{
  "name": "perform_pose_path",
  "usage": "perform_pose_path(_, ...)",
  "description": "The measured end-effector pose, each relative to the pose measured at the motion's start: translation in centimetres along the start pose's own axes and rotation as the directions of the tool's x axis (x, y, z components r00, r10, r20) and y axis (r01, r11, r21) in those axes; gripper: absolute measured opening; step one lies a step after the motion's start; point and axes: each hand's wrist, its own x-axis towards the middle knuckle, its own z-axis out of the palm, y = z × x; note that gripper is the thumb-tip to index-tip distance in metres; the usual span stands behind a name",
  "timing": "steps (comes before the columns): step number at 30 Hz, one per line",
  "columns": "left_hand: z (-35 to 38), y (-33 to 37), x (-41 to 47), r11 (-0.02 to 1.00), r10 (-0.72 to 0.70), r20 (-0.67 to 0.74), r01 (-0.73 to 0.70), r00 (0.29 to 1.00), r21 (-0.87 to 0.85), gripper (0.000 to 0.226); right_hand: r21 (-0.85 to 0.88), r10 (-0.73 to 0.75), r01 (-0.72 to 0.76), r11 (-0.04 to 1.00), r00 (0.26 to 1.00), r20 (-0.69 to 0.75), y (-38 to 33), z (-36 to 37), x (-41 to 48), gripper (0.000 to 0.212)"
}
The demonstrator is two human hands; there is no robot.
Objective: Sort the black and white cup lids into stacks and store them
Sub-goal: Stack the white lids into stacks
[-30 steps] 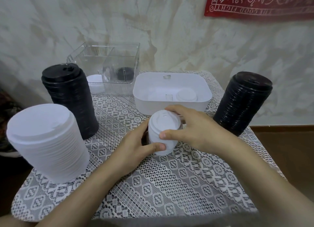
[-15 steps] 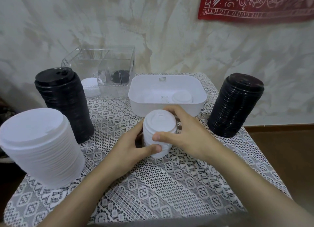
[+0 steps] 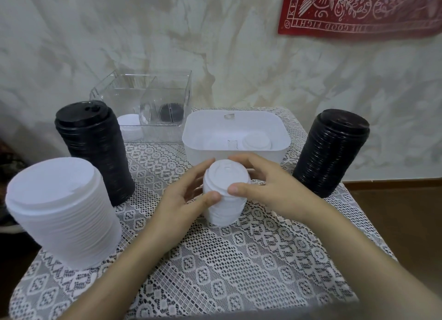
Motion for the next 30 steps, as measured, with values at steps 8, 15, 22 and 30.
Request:
perform_pose_path(8, 0.2, 0.2, 0.0, 0.997, -0.012, -0.02, 0.014, 1.0, 0.077, 0.076, 0.08, -0.004, 0.006, 0.997, 1.0, -0.023, -0.3, -0.7, 1.0, 0.033)
perform_pose_path(15, 0.2, 0.4, -0.2, 0.993, -0.022, -0.024, 0.025, 0.999, 0.119, 0.075, -0.07, -0.072, 0.052, 0.996, 0.941, -0.331, -0.2, -2.3, 6.5, 0.01)
perform_pose_path(22, 0.2, 0.4, -0.2, 0.993, -0.042, -0.031, 0.045, 0.999, 0.109, 0.075, -0.455, 0.146, -0.244, 0.856, 0.96, -0.24, 1.0, -4.9, 12.8, 0.042)
perform_pose_path(30, 0.2, 0.5, -0.2, 0.994, -0.033, -0.033, 0.037, 0.999, 0.108, 0.068, -0.632, 0.385, -0.384, 0.673, 0.912, -0.145, 3.3, -5.9, 16.5, 0.077)
